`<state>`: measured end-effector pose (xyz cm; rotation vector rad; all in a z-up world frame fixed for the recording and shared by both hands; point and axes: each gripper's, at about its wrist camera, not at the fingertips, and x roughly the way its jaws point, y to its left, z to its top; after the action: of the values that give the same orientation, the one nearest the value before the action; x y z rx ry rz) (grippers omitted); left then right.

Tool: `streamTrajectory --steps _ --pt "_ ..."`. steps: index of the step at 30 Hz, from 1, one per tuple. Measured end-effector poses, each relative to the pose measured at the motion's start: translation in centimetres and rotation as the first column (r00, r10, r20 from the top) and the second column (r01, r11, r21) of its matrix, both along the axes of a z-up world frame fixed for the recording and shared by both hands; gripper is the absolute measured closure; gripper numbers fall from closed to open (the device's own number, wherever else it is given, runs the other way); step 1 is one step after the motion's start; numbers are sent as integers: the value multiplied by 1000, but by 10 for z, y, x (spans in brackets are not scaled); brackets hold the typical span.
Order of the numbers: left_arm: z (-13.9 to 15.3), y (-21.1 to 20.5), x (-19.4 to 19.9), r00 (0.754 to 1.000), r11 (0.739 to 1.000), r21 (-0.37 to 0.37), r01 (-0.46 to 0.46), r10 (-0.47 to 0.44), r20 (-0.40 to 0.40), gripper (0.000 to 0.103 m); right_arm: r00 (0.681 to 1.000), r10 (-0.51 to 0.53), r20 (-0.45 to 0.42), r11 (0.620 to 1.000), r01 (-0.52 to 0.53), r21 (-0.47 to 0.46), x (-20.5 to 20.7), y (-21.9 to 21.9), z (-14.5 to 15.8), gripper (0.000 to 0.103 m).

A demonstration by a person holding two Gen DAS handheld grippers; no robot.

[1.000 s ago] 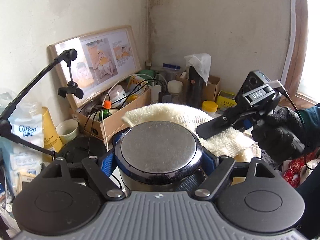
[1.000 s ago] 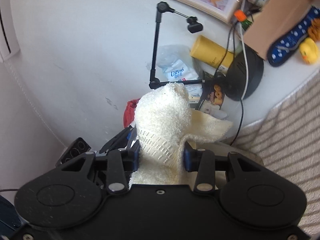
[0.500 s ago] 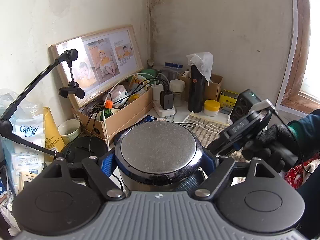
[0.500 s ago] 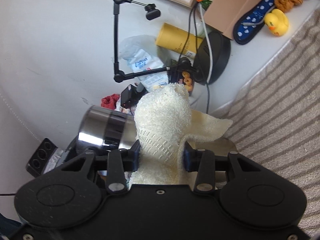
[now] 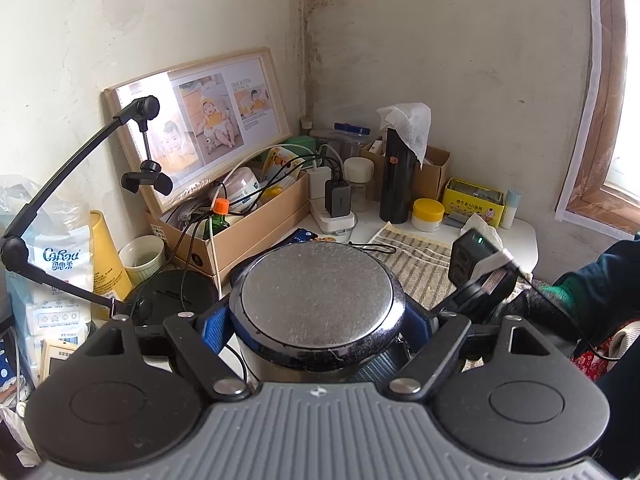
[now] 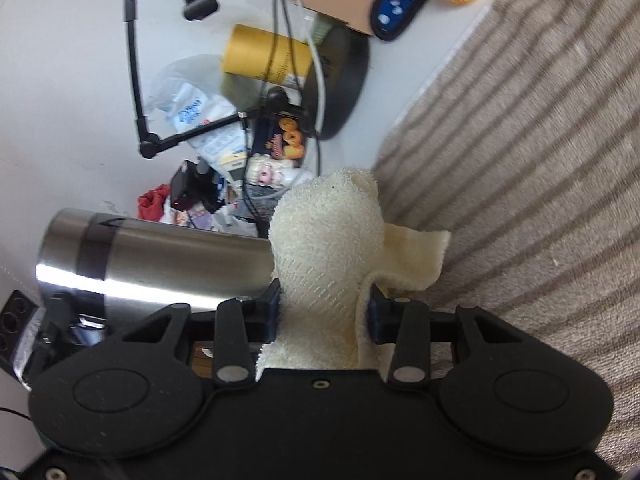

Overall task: Clean container
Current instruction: 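Wipe the tumbler body with the cloth in the right gripper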

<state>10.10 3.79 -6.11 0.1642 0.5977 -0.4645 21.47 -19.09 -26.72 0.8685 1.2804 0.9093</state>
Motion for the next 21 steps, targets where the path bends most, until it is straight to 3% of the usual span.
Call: streamTrajectory --steps 9,15,21 --pt "-1 0 0 1000 1000 1 -1 1 0 20 994 -71 -79 996 75 53 -7 -6 -14 62" --pt "-1 2 0 1000 1000 3 6 -6 2 20 990 -93 -102 987 105 122 -14 -10 0 62" --pt "-1 3 1 1000 1000 3 16 -16 3 20 994 -97 -56 978 106 180 -16 -10 29 62"
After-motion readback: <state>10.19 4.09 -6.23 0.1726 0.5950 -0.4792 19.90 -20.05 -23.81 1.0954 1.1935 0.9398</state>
